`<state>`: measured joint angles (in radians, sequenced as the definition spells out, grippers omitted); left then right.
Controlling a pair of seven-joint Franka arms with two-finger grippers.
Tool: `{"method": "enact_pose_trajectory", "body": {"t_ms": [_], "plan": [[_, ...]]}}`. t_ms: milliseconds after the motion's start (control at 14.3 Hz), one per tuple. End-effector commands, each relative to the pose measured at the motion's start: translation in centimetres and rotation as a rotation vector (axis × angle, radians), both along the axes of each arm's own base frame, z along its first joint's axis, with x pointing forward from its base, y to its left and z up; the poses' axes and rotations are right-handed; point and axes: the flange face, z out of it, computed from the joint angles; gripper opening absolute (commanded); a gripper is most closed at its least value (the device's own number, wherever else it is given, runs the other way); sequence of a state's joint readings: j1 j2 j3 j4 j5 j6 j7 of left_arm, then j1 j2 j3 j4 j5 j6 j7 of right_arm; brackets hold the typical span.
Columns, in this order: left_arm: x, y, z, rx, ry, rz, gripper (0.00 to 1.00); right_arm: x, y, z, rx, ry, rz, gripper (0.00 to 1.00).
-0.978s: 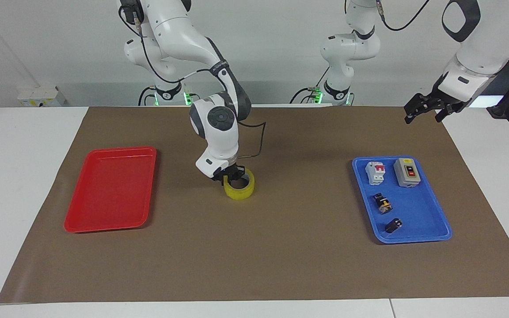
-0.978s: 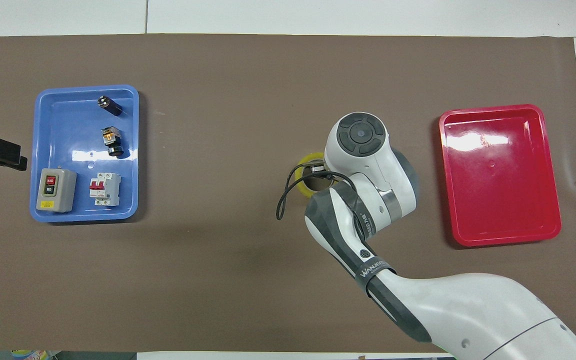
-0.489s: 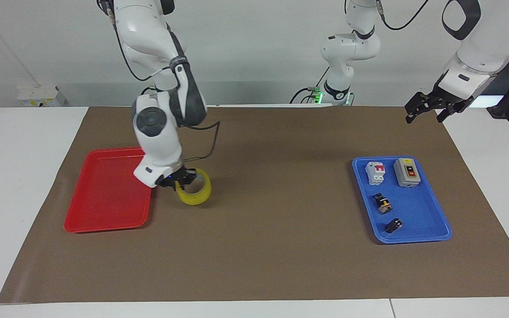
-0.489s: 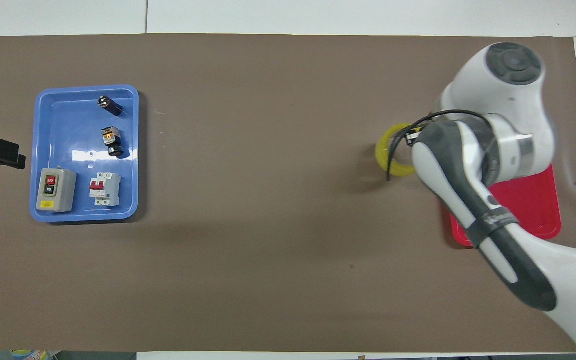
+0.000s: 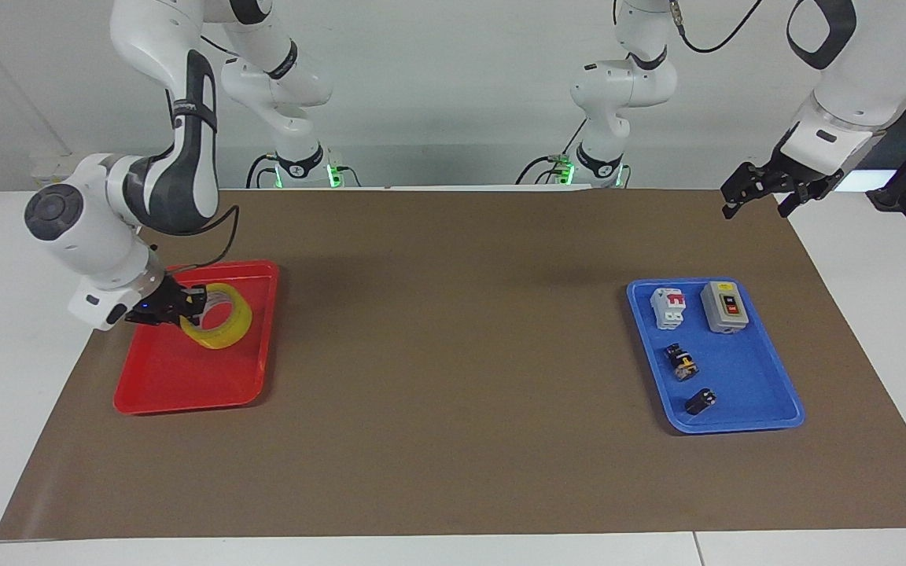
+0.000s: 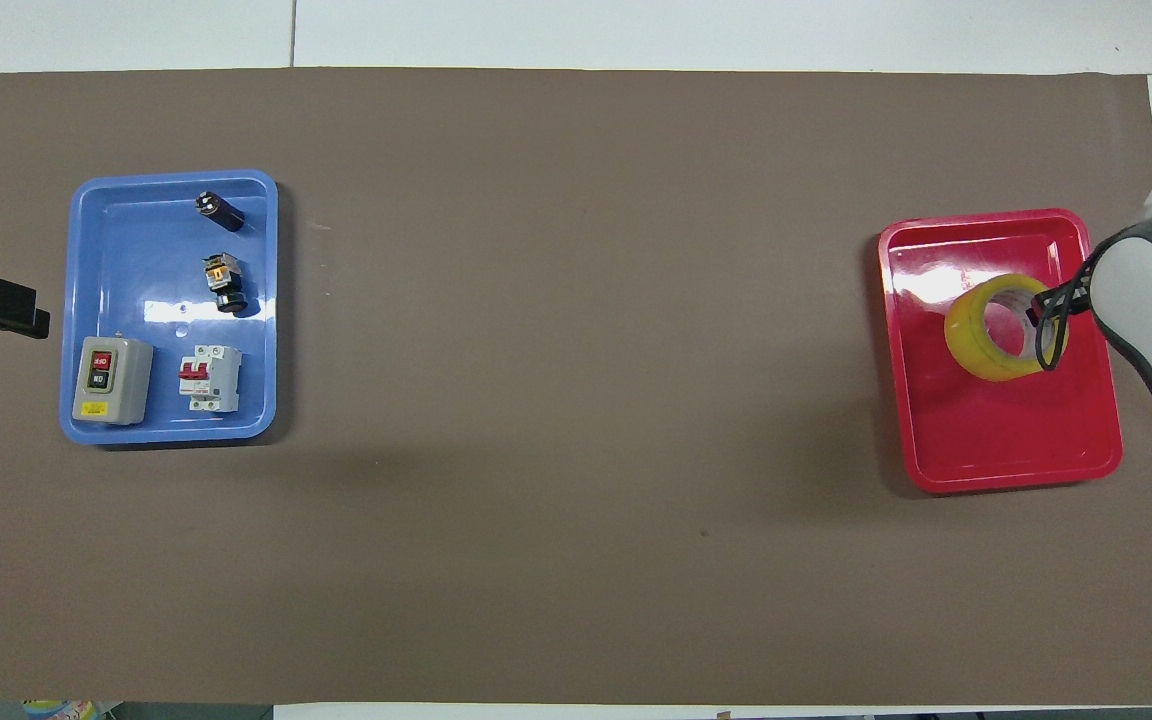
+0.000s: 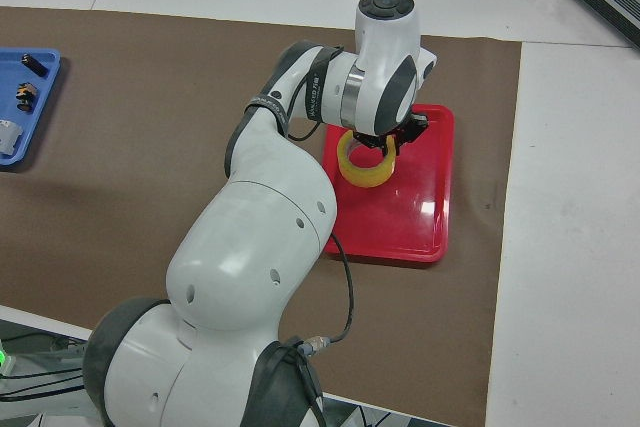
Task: Place and move tape with both arms
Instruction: 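Carry the tape with the right gripper into the red tray, then open the right gripper and withdraw it from the tape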
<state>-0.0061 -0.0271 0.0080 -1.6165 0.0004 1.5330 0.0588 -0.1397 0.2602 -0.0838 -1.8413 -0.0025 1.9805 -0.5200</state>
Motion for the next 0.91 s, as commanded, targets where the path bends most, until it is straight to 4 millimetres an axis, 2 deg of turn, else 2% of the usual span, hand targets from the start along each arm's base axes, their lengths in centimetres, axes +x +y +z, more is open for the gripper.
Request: {"method": "enact_pose_trajectory", "body": {"t_ms": [0, 70, 210, 489, 559, 629, 838], "plan": [[-0.7, 0.0, 0.2, -0.018, -0.012, -0.005, 1.0, -2.3, 0.1, -1.5, 0.001, -0.048, 0.031, 0.0], [-0.7, 0.0, 0.2, -0.018, -0.012, -0.005, 1.0, -3.0, 0.0, -2.2, -0.002, -0.062, 0.052, 0.0], [-0.7, 0.0, 0.2, -0.018, -0.012, -0.005, 1.0, -3.5, -1.9, -3.7, -0.008, -0.087, 0.05, 0.0], [-0.7, 0.0, 0.2, -0.018, -0.012, -0.005, 1.0, -3.1, -2.5, -5.5, -0.029, -0.098, 0.057, 0.0], [-0.7, 0.0, 0.2, -0.018, -0.012, -0.005, 1.0, -3.1, -2.4, -5.6, -0.028, -0.094, 0.056, 0.63], [-0.7, -0.1, 0.2, -0.019, -0.012, -0.005, 1.0, -2.9, -2.4, -5.2, -0.028, -0.092, 0.052, 1.0], [-0.7, 0.0, 0.2, -0.018, -0.012, -0.005, 1.0, -2.0, -1.5, -1.5, -0.031, -0.105, 0.037, 1.0]]}}
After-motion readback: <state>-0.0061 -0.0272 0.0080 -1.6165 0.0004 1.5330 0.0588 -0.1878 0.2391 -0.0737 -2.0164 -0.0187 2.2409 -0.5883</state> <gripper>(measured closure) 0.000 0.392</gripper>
